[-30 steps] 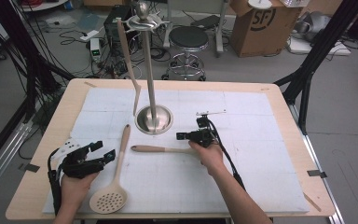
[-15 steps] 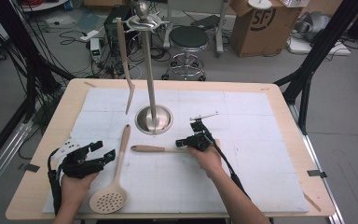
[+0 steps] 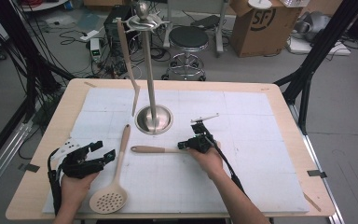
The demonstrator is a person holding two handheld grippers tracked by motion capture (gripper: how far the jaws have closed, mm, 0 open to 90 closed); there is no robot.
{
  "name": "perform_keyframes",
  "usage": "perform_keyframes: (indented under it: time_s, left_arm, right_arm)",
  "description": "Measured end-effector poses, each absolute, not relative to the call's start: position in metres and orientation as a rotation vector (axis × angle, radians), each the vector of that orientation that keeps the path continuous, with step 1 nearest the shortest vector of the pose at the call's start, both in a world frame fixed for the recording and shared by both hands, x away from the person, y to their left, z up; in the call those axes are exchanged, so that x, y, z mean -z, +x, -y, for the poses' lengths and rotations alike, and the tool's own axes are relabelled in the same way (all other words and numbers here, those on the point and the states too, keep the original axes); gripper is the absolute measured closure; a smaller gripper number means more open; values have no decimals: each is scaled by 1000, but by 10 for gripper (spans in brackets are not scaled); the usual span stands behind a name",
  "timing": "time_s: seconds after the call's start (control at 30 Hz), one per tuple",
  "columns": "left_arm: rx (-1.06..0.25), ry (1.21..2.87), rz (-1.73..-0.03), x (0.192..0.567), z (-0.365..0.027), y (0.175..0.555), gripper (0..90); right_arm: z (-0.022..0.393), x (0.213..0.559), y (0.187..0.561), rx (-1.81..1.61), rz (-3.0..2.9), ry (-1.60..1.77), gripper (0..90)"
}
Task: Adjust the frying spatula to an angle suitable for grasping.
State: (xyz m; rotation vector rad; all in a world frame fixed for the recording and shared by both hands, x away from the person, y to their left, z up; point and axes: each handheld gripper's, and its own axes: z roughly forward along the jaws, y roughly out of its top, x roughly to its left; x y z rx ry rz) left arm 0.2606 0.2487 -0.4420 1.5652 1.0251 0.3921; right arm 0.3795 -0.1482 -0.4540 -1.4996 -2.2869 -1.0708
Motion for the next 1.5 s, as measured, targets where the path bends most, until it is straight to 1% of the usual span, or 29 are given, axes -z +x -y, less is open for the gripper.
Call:
perform_keyframes:
  time_s: [0.3, 0.57, 1.5]
  left_arm:
    - [-392, 1563, -1028, 442, -249, 259, 259]
    - [-394, 1570, -1031, 442, -249, 258, 259]
    - [-392, 1577, -1031, 443, -247, 259, 259]
  right_arm:
    - [153, 452, 372, 1049, 2328, -1530, 895]
    - [164, 453, 362, 1064, 2323, -1553, 895]
    - [199, 443, 335, 939, 2428, -1586, 895]
